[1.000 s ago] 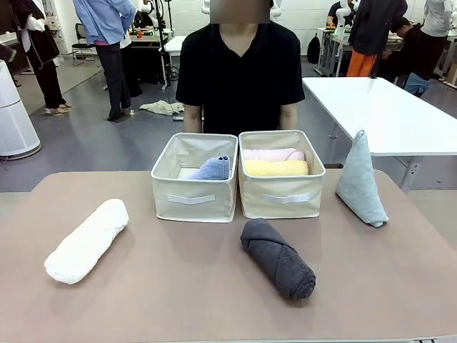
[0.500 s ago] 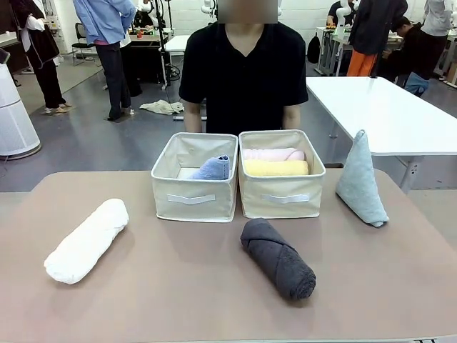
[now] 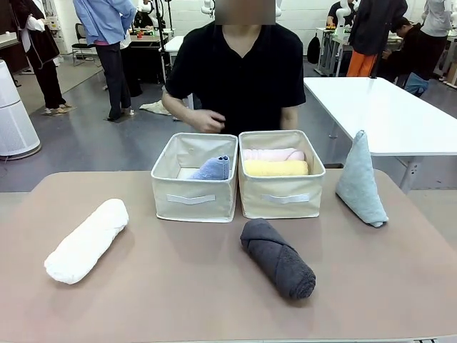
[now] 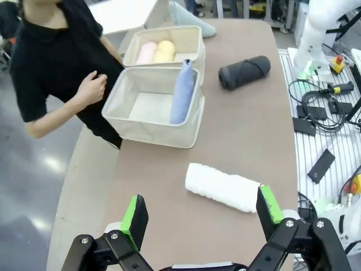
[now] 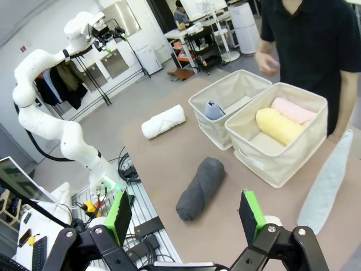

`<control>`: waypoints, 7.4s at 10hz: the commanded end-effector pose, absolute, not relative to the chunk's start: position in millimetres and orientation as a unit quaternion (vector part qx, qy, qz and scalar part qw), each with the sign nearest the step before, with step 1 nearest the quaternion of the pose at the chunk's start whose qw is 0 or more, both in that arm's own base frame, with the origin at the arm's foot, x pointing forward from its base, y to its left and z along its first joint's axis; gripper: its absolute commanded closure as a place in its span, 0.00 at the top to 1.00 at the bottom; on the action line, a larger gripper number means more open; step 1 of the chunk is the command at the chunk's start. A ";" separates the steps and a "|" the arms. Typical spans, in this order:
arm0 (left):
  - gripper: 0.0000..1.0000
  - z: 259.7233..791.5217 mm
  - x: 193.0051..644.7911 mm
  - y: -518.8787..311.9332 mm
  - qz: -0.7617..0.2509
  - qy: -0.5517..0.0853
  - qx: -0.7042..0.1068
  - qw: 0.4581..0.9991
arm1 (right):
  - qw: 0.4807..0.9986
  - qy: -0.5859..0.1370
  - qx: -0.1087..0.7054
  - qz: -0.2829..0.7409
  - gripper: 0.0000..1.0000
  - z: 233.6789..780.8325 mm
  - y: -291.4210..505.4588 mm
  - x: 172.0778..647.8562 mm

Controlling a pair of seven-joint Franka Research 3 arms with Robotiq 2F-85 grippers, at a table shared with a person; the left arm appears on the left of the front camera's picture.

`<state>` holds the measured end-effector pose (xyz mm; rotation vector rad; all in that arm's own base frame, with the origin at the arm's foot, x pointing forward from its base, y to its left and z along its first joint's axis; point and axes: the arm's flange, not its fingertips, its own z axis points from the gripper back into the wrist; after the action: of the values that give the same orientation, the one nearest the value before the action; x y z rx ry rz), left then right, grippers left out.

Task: Sort the towels based on their folding style.
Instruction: Pick up another triangle-folded towel from the table and place it in the left Fabric basket.

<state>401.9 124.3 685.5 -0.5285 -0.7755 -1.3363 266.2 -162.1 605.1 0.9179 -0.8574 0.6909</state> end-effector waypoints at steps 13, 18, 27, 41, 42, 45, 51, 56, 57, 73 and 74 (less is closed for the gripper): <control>1.00 655.5 424.9 202.8 -0.534 -0.374 -0.274 0.707 | 0.751 -0.391 0.424 0.321 1.00 605.3 -162.7 266.5; 1.00 655.5 424.9 202.8 -0.534 -0.374 -0.274 0.707 | 0.816 -0.339 0.364 0.295 1.00 637.2 -109.6 280.6; 1.00 655.5 424.9 202.8 -0.534 -0.374 -0.274 0.707 | 0.982 -0.095 0.057 0.155 1.00 666.5 7.4 404.1; 1.00 655.5 424.9 202.8 -0.534 -0.374 -0.274 0.707 | 0.963 -0.181 0.141 0.138 1.00 657.6 -106.1 368.4; 1.00 655.5 424.9 202.8 -0.534 -0.374 -0.274 0.707 | 0.970 -0.166 0.126 0.127 1.00 654.2 -83.1 401.3; 1.00 655.5 424.9 202.8 -0.534 -0.374 -0.274 0.707 | 0.984 -0.134 0.105 0.058 1.00 623.6 -36.5 503.5; 1.00 655.5 424.9 202.8 -0.534 -0.374 -0.274 0.707 | 0.986 -0.124 0.102 0.056 1.00 588.0 -22.6 528.9; 1.00 655.5 424.9 202.8 -0.534 -0.374 -0.274 0.707 | 0.993 -0.081 0.065 0.048 1.00 571.8 -9.1 561.2; 1.00 655.5 424.9 202.8 -0.534 -0.374 -0.274 0.707 | 0.995 -0.071 0.051 0.046 1.00 565.8 -4.4 569.7; 1.00 655.5 424.9 202.8 -0.534 -0.374 -0.274 0.707 | 0.999 0.019 0.017 0.025 1.00 468.6 -15.5 658.6; 1.00 655.5 424.9 202.8 -0.534 -0.374 -0.274 0.707 | 0.999 0.024 0.019 0.028 1.00 467.3 -13.9 658.3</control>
<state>427.5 203.6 654.7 -0.6048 -0.8217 -1.1781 654.1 -14.1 465.0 0.0325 0.0441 0.0374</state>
